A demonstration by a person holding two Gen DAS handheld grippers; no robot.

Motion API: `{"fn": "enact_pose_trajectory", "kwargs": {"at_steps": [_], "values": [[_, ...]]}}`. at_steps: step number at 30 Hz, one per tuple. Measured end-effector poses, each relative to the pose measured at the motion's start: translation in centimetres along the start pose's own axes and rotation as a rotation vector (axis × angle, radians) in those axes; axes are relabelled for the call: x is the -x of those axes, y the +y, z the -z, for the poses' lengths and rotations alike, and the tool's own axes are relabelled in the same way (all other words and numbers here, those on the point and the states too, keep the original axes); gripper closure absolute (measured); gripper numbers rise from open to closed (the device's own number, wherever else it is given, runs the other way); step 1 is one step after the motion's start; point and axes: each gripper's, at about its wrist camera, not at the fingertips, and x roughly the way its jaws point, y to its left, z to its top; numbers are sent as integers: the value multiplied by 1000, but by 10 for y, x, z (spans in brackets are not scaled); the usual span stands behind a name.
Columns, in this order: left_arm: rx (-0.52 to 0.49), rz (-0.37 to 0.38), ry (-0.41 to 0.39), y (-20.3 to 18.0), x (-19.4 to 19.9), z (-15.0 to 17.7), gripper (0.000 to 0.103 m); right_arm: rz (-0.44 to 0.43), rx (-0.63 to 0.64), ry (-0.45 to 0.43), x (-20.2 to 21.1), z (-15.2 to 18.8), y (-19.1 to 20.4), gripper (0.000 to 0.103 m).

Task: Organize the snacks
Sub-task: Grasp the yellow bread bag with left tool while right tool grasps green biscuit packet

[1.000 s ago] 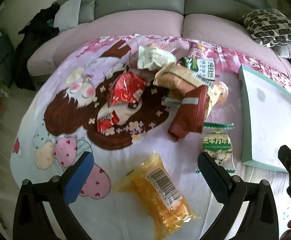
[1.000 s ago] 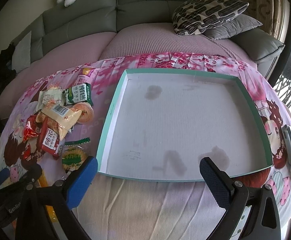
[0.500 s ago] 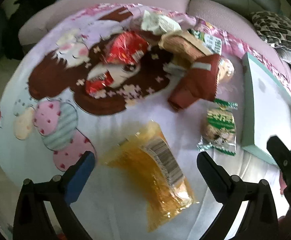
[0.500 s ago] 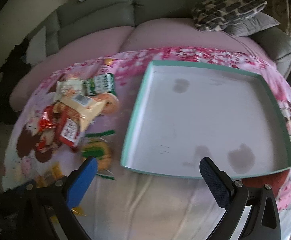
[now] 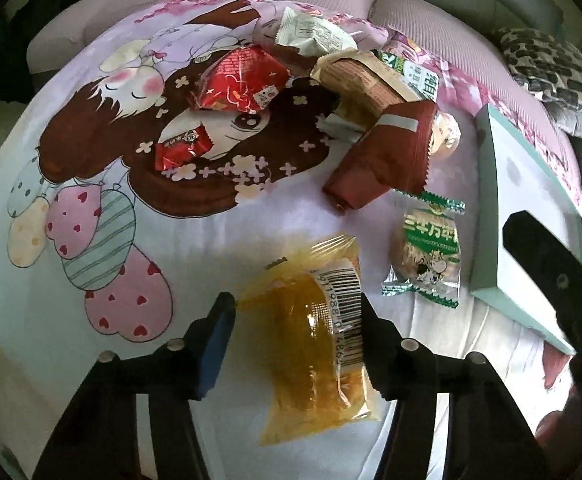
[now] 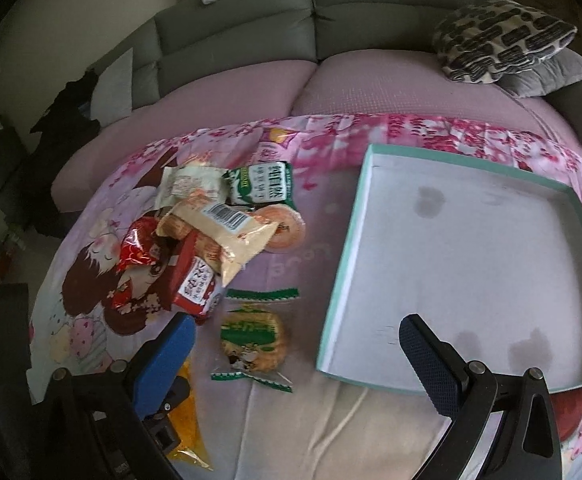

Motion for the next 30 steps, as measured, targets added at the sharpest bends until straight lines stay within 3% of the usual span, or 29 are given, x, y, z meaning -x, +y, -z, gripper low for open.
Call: {"fn": "enact_pose_trajectory", "kwargs": {"at_steps": [4, 9, 13, 15, 23, 30], "values": [[36, -9, -12, 13, 2, -8, 44, -27, -1, 7, -3, 0, 3, 3], [148, -86, -50, 43, 3, -21, 44, -55, 37, 1, -6, -1, 14, 4], [219, -82, -53, 65, 2, -26, 44, -94, 84, 9, -10, 1, 28, 10], [227, -78, -52, 69, 1, -27, 44, -101, 113, 20, -13, 2, 35, 11], [231, -71, -44, 77, -2, -30, 43, -94, 104, 112, -38, 7, 37, 38], [233, -66, -32, 70, -5, -26, 43, -56, 98, 167, -56, 11, 33, 41]]}}
